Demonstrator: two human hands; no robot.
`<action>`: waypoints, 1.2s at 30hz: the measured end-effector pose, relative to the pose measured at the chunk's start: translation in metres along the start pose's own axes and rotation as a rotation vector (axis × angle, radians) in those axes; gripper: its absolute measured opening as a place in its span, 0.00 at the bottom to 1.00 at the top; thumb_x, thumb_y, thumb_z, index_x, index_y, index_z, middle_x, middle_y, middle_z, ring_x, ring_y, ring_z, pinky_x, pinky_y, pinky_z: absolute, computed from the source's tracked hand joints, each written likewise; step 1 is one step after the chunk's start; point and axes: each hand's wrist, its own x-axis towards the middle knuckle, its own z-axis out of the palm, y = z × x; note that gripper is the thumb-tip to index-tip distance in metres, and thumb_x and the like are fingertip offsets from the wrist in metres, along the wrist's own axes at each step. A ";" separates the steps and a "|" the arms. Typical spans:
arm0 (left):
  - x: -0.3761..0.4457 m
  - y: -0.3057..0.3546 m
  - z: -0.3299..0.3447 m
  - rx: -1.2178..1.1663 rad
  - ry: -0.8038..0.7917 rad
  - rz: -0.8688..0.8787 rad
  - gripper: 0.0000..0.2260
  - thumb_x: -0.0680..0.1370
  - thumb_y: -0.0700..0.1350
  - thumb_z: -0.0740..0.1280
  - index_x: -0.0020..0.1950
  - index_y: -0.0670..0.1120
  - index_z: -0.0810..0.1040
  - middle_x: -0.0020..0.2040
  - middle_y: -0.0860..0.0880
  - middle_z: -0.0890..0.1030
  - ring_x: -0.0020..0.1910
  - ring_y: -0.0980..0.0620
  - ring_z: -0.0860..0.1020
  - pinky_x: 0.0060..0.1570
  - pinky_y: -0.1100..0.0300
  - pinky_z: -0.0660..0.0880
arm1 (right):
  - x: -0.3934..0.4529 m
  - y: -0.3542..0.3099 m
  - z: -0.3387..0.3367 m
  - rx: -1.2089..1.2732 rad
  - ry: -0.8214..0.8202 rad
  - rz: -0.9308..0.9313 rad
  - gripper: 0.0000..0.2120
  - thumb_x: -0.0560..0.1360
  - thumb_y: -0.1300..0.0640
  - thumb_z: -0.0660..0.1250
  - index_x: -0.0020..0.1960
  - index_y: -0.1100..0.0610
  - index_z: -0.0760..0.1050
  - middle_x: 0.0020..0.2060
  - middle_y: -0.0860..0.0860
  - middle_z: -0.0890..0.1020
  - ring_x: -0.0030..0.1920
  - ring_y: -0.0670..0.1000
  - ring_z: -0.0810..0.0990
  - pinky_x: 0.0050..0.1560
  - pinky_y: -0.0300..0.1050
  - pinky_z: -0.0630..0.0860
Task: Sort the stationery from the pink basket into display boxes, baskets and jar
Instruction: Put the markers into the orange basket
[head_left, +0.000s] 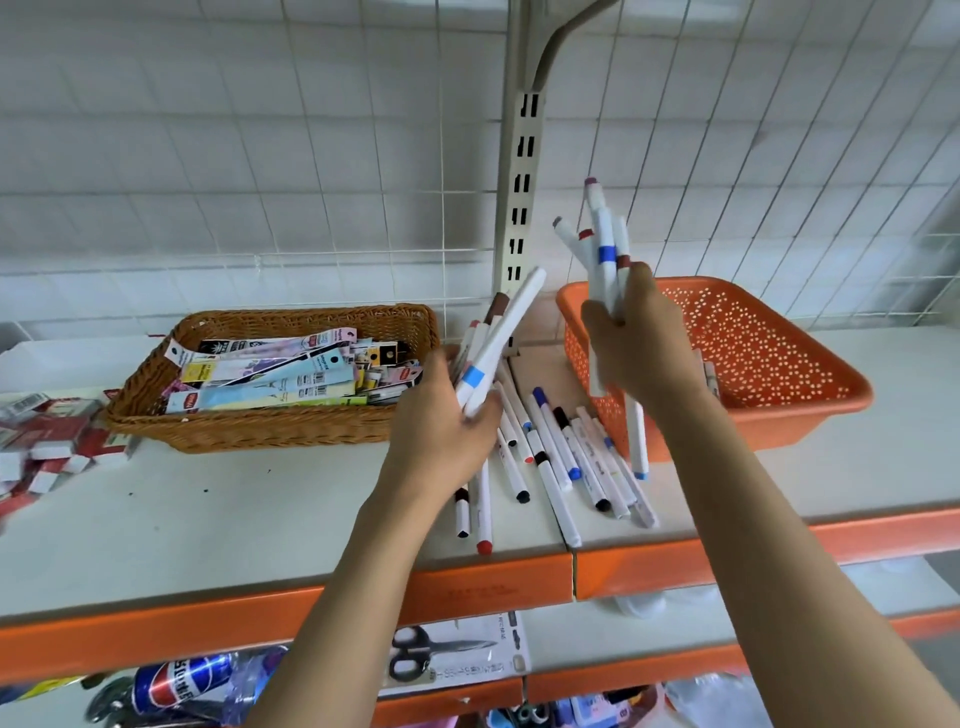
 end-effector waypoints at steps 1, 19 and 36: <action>0.002 0.002 0.001 0.004 0.001 -0.003 0.20 0.76 0.48 0.66 0.66 0.47 0.66 0.42 0.52 0.76 0.35 0.53 0.78 0.30 0.62 0.74 | 0.006 0.004 -0.010 0.013 0.025 0.011 0.08 0.79 0.59 0.60 0.54 0.57 0.62 0.36 0.50 0.72 0.31 0.46 0.74 0.22 0.31 0.70; 0.010 0.024 0.031 0.012 0.019 -0.029 0.18 0.77 0.46 0.66 0.65 0.47 0.67 0.38 0.52 0.74 0.28 0.57 0.74 0.19 0.72 0.65 | 0.061 0.074 -0.017 -0.016 0.027 0.276 0.17 0.78 0.63 0.61 0.66 0.61 0.62 0.43 0.54 0.74 0.34 0.48 0.75 0.25 0.38 0.73; 0.059 0.124 0.087 -0.102 -0.173 0.051 0.11 0.77 0.47 0.65 0.55 0.47 0.66 0.41 0.51 0.74 0.32 0.58 0.73 0.20 0.71 0.67 | 0.018 0.112 -0.082 -0.577 -0.201 0.190 0.16 0.80 0.50 0.56 0.52 0.61 0.76 0.42 0.55 0.79 0.41 0.54 0.75 0.35 0.43 0.67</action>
